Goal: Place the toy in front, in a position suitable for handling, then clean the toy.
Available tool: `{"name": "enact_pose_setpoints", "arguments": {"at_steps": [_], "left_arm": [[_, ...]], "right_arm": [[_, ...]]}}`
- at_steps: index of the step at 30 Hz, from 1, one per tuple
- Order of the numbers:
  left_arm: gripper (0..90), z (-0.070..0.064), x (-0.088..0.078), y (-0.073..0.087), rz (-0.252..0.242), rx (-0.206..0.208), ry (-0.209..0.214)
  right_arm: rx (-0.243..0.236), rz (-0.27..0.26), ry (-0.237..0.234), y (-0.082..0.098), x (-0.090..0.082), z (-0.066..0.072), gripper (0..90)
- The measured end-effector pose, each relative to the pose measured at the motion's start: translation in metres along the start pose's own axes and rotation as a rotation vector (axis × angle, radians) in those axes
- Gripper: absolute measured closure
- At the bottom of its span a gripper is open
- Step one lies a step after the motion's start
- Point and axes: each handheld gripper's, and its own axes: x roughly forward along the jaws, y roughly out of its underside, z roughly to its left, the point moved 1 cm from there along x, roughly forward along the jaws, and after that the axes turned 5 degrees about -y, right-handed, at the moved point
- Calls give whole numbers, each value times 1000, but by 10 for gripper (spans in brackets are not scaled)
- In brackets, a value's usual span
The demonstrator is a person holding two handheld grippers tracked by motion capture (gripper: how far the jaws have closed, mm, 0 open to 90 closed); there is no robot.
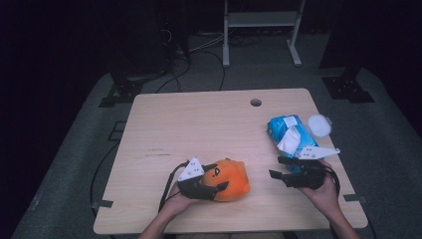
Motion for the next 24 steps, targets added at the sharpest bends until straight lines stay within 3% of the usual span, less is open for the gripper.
{"name": "enact_pose_setpoints", "arguments": {"at_steps": [5,9,12,16,24], "left_arm": [[265,0,0,1,0,-7,4],[260,0,0,1,0,-11,5],[254,0,0,1,3,-8,3],[245,-1,0,2,0,-9,5],[242,0,-1,3,1,-15,10]], "right_arm": [[-1,-61,48,-19,-15,-15,325],[-11,-71,104,-30,-23,-29,325],[-10,-59,163,-35,-25,-46,325],[17,-46,199,-33,-23,-63,331],[44,8,236,-29,-9,-88,340]]}}
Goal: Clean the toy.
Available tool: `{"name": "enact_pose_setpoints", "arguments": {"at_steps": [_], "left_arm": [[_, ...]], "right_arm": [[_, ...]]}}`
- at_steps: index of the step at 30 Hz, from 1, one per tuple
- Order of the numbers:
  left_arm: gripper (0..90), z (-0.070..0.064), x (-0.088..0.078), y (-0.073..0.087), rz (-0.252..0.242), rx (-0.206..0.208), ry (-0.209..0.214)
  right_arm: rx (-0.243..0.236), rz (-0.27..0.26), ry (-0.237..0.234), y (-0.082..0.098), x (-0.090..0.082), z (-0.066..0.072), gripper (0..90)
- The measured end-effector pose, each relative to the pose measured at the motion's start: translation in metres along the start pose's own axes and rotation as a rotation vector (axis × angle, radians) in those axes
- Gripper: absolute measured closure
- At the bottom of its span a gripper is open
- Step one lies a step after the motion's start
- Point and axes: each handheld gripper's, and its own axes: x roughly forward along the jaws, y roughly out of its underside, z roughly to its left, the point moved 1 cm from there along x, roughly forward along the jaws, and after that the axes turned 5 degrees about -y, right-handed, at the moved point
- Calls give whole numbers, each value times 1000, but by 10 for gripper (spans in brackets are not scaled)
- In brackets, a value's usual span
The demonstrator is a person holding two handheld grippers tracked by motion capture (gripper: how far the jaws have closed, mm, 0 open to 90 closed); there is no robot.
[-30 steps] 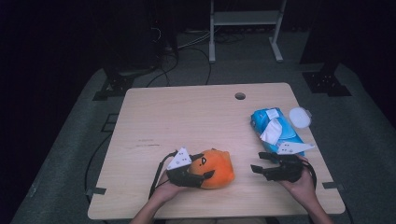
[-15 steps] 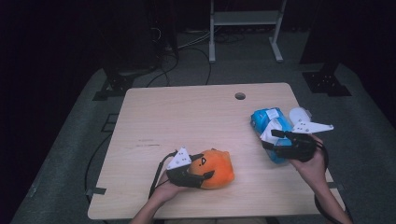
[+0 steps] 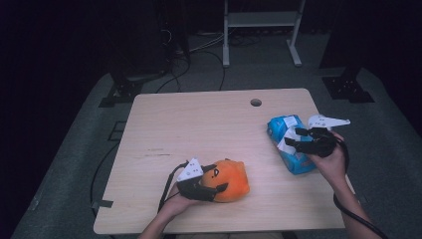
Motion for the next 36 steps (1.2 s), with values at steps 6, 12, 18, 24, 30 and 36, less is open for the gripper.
{"name": "enact_pose_setpoints", "arguments": {"at_steps": [6,12,18,24,30,36], "left_arm": [[232,-1,0,1,-3,1,-1],[225,-4,0,1,2,6,-11],[221,-3,0,1,1,4,-10],[220,-3,0,2,-1,2,-7],[210,-3,0,2,-3,3,-11],[208,-4,0,2,-5,6,-14]], "right_arm": [[35,15,26,10,12,-11,432],[79,-1,66,19,16,-16,596],[101,2,70,20,13,-20,712],[113,14,81,18,13,-19,819],[135,19,94,17,12,-19,869],[157,3,55,14,4,-17,874]]}}
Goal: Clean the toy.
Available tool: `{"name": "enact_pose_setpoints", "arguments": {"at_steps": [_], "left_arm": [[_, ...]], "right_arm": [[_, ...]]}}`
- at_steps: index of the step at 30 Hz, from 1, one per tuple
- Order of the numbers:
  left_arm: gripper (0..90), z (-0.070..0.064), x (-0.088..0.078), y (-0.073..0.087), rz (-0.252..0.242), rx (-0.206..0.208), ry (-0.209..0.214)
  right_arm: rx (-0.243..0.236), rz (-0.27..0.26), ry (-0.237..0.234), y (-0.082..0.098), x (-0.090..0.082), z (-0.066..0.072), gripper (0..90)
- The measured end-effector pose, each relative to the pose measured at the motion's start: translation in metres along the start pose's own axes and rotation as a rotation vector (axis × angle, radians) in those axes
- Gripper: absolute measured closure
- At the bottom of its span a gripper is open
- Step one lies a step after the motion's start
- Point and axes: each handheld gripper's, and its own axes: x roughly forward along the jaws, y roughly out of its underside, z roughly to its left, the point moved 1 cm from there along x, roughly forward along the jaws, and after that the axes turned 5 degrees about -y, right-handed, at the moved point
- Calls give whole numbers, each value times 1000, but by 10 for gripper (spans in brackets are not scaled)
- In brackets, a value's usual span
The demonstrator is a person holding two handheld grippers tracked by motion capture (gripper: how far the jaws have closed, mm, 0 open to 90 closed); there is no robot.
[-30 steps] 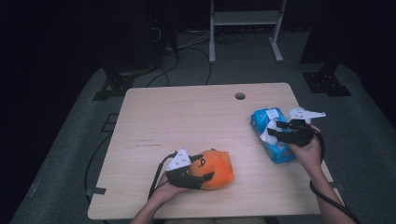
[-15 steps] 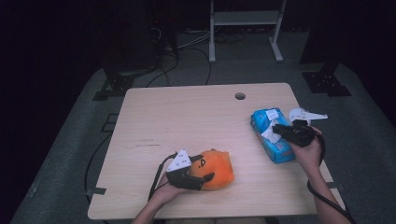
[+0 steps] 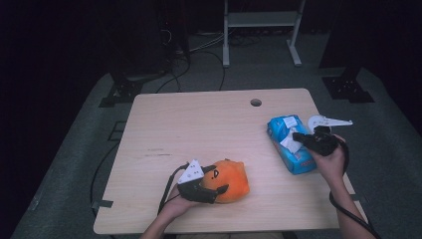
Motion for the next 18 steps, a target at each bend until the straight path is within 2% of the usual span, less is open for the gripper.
{"name": "enact_pose_setpoints", "arguments": {"at_steps": [5,8,13,18], "left_arm": [[201,1,0,0,0,0,1],[199,1,0,0,0,-1,1],[192,1,0,0,2,4,1],[189,1,0,0,-1,6,1]], "right_arm": [[11,-12,-37,-3,-8,2,876],[0,-24,-46,-5,-13,5,876],[-35,-46,-67,-10,-24,18,878],[-47,-48,-119,-5,-31,33,877]]}}
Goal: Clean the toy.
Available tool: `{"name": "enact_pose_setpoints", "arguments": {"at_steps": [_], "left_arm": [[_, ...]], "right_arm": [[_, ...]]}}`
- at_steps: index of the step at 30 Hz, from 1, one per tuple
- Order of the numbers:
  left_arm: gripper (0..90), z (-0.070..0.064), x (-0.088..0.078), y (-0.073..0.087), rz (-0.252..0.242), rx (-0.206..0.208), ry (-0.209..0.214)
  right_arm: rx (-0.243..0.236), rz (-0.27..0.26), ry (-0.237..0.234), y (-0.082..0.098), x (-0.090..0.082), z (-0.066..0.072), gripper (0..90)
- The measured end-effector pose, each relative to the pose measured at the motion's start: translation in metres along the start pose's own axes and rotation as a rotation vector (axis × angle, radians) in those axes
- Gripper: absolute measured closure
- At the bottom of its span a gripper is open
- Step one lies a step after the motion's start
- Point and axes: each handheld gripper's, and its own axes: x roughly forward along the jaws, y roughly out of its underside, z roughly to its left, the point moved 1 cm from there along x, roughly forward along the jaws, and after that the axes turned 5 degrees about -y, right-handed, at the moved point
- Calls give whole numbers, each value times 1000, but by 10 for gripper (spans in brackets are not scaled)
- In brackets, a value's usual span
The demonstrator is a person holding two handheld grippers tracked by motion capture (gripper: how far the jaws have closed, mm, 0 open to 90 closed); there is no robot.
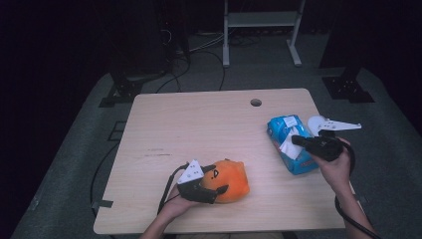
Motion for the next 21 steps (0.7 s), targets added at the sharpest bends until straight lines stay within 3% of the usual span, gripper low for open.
{"name": "enact_pose_setpoints", "arguments": {"at_steps": [4,11,12,13,17,21], "left_arm": [[187,0,0,0,-1,0,1],[183,1,0,1,-4,2,4],[182,1,0,1,-4,2,4],[181,2,0,1,-5,-2,5],[180,3,0,1,-7,0,10],[179,3,0,2,-10,-3,11]], "right_arm": [[-38,-9,-55,-4,-5,21,877],[-97,-32,-230,-12,-8,70,877],[-97,-32,-230,-12,-8,70,877],[-135,-22,-281,-13,-6,90,877],[-183,-10,-377,-15,-3,121,877],[-222,7,-444,-17,-3,147,876]]}}
